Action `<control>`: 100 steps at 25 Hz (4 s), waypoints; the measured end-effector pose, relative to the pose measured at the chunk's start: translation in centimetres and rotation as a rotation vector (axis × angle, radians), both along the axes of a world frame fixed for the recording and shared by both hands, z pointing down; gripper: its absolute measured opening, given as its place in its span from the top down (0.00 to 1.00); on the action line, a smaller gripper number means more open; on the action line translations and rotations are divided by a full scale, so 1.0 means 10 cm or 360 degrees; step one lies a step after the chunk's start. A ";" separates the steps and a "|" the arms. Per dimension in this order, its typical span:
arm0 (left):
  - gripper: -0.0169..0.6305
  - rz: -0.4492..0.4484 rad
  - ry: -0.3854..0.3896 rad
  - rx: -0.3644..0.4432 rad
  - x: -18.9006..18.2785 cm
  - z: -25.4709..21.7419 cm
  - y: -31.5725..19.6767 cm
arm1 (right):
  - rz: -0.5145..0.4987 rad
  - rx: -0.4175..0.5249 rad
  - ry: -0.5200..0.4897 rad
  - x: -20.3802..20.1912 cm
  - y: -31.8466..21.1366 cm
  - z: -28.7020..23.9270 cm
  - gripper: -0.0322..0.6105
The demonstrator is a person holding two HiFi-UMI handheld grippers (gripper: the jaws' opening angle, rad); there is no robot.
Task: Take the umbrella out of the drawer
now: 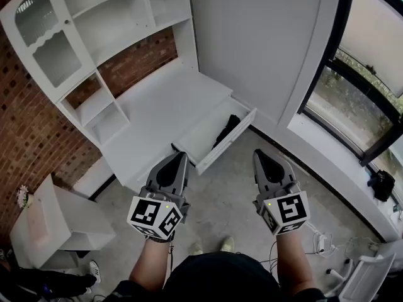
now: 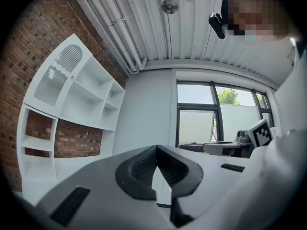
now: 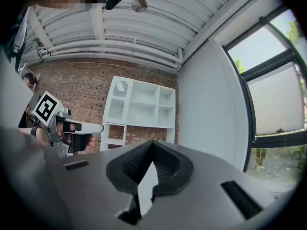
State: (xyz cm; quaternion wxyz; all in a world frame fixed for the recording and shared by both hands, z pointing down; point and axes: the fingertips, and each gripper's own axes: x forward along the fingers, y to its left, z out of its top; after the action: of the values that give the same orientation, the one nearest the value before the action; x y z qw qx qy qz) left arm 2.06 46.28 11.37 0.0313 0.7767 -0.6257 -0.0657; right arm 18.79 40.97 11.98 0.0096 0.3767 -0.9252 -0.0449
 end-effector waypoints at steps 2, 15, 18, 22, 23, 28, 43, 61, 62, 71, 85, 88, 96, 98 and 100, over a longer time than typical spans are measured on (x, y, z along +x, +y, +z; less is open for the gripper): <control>0.96 -0.0008 0.0007 0.0000 0.02 0.00 -0.01 | -0.0019 -0.0030 -0.0036 0.02 -0.02 0.00 0.94; 0.96 -0.0089 -0.0034 0.0000 0.19 0.00 -0.10 | -0.0088 -0.0044 -0.0117 0.24 -0.18 0.02 0.94; 0.96 -0.0109 -0.0042 -0.0003 0.25 0.00 -0.12 | -0.0099 -0.0055 -0.0130 0.32 -0.23 0.06 0.94; 0.96 -0.0116 -0.0066 -0.0006 0.31 -0.02 -0.14 | -0.0104 -0.0065 -0.0152 0.39 -0.29 0.06 0.94; 0.96 -0.0116 -0.0072 -0.0005 0.32 -0.03 -0.15 | -0.0105 -0.0066 -0.0157 0.40 -0.30 0.06 0.94; 0.96 -0.0106 -0.0086 -0.0006 0.35 -0.03 -0.23 | -0.0093 -0.0078 -0.0170 0.44 -0.38 0.09 0.94; 0.96 -0.0038 -0.0056 -0.0020 -0.21 0.18 -0.89 | -0.0014 -0.0117 -0.0105 -0.12 -0.94 0.27 0.94; 0.96 0.0146 0.0015 -0.0111 -1.37 0.77 -2.26 | 0.0152 -0.0401 -0.0052 -1.28 -2.15 0.90 0.94; 0.96 0.0164 0.0022 -0.0114 -1.40 0.81 -2.30 | 0.0166 -0.0422 -0.0054 -1.32 -2.19 0.94 0.94; 0.96 0.0237 0.0049 -0.0150 -1.60 1.12 -2.62 | 0.0231 -0.0525 0.0026 -1.63 -2.45 1.35 0.94; 0.96 0.0261 0.0020 -0.0236 -1.42 1.60 -3.51 | 0.0228 -0.0874 0.0171 -1.77 -3.38 2.54 0.94; 0.96 0.0264 0.0019 -0.0270 -1.36 1.75 -3.77 | 0.0265 -0.1029 0.0157 -1.77 -3.61 2.91 0.94; 0.96 0.0285 0.0012 -0.0406 -1.26 2.20 -4.36 | 0.0458 -0.1463 0.0106 -1.82 -4.13 3.88 0.76; 0.96 0.0286 0.0013 -0.0449 -1.24 2.33 -4.45 | 0.0543 -0.1594 0.0051 -1.79 -4.23 4.12 0.74; 0.96 0.0285 0.0019 -0.0495 -1.20 2.47 -4.55 | 0.0627 -0.1700 0.0009 -1.74 -4.32 4.35 0.71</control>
State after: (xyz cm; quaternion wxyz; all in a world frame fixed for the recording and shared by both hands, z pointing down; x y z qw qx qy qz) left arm -9.95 0.80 36.06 0.1604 0.8146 -0.5565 0.0304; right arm 1.41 -2.27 55.45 0.2094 0.4848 -0.7318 0.4308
